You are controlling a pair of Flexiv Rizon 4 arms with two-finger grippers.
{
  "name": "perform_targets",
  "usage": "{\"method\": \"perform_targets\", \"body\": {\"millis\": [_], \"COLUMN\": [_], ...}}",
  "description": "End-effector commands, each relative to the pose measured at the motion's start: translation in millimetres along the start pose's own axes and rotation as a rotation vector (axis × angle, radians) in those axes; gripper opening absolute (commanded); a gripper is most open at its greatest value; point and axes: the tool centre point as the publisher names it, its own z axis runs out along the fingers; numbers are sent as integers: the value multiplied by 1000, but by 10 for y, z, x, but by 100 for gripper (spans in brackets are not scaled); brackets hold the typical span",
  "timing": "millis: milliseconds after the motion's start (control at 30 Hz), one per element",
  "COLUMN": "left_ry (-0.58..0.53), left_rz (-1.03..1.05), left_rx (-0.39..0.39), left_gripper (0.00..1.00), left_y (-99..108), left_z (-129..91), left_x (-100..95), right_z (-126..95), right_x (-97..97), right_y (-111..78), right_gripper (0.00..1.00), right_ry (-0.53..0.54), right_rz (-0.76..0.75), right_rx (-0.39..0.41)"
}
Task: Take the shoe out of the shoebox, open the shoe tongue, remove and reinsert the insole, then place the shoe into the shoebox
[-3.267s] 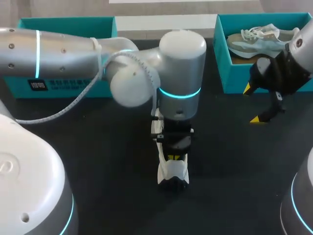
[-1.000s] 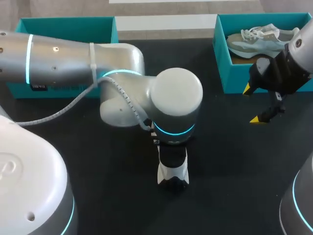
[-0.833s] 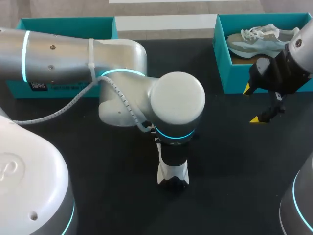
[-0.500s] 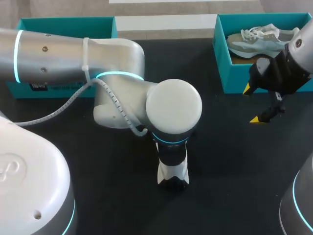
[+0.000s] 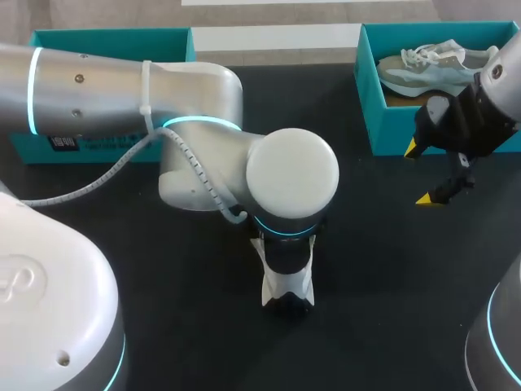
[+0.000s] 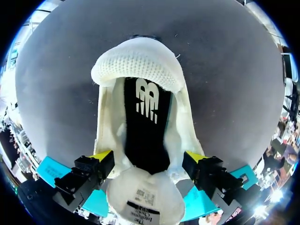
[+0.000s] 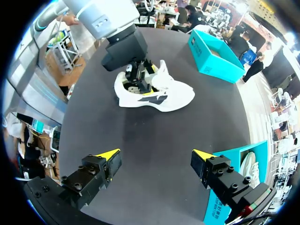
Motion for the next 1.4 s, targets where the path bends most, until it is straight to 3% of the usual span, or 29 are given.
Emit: {"method": "perform_targets", "body": {"millis": [33,267,767,933,1167,1233,1333,1400], "left_ry": [5,2,-45,-69,-68,-67,-55,-56], "left_rz": [0,5,28,9,0,1,30,36], "left_rx": [6,2,-14,-20,-25,-26,-35,-30], "left_gripper": [100,100,100,100,100,62,49,48], "left_y": [-7,38,363,533,761,798,817,810], "left_z": [38,-19,-308,-434,-387,-366,-337,-324], "left_x": [24,30,0,29,53,48,18,-10], "right_z": [5,5,5,5,5,5,5,5], "right_x": [4,4,4,4,4,4,4,4], "right_y": [1,1,1,1,1,1,1,1], "right_gripper": [100,100,100,100,100,100,100,100], "right_ry": [-1,-1,-1,-1,-1,-1,-1,-1], "right_rz": [0,0,0,0,0,0,0,0], "right_rx": [2,2,2,2,2,2,2,2]}}
